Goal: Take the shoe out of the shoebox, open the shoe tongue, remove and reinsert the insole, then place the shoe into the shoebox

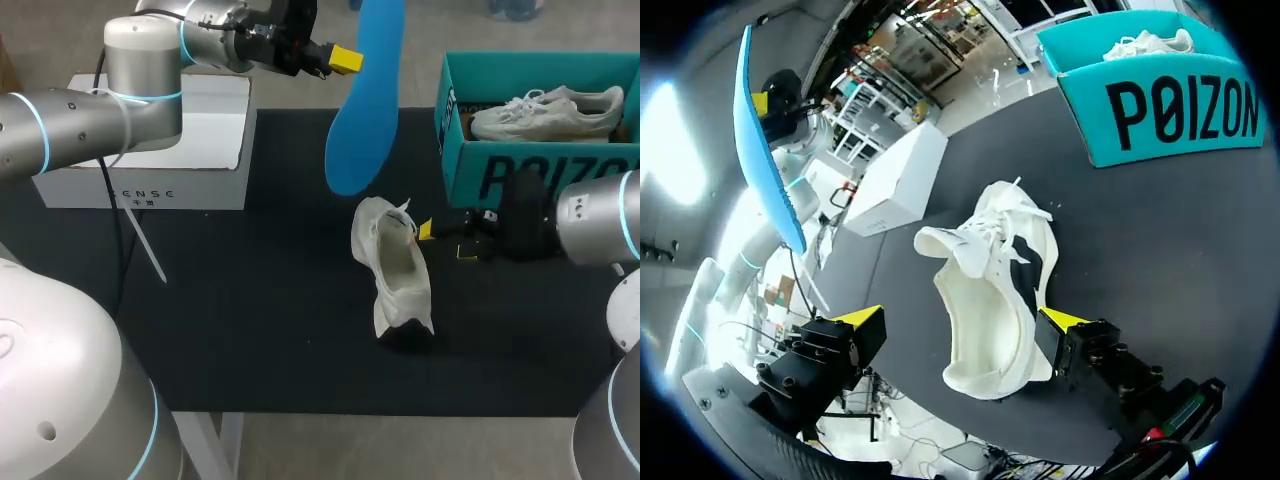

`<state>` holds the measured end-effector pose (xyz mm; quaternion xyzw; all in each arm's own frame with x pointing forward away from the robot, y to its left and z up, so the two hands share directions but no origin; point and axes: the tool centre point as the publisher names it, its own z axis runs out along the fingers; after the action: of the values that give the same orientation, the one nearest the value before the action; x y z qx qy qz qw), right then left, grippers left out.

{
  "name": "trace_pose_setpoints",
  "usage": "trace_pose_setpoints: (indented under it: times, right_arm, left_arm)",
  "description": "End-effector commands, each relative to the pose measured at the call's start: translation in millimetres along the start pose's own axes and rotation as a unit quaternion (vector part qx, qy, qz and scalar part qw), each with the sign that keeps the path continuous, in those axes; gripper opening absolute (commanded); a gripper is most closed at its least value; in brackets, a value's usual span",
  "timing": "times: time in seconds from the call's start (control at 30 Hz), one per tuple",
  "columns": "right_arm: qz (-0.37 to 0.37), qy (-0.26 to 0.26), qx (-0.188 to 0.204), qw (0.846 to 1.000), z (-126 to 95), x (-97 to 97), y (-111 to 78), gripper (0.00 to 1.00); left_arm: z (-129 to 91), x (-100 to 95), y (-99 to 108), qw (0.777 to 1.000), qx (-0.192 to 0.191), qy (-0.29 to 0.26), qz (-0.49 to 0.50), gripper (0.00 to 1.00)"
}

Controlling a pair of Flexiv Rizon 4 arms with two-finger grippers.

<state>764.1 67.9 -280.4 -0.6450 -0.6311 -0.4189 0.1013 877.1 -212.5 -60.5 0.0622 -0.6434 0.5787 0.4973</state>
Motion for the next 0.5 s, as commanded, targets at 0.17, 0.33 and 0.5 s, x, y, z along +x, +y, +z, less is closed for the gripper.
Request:
trace_pose_setpoints:
  times: [0.17,0.33,0.5]
  right_arm:
    - [0.044,0.181,-0.001,0.983,-11.5,-10.5,1.0,1.0]
    - [0.031,0.209,0.025,0.977,-7.4,-0.7,14.9,1.0]
    - [0.043,0.254,0.046,0.965,-3.8,10.3,35.1,1.0]
  left_arm:
    - [0.5,-0.3,0.4,1.0,0.0,0.0,0.001,0.0]
    - [0.5,-0.3,0.4,1.0,0.0,0.0,0.001,0.0]
    - [0.5,-0.3,0.4,1.0,0.0,0.0,0.001,0.0]
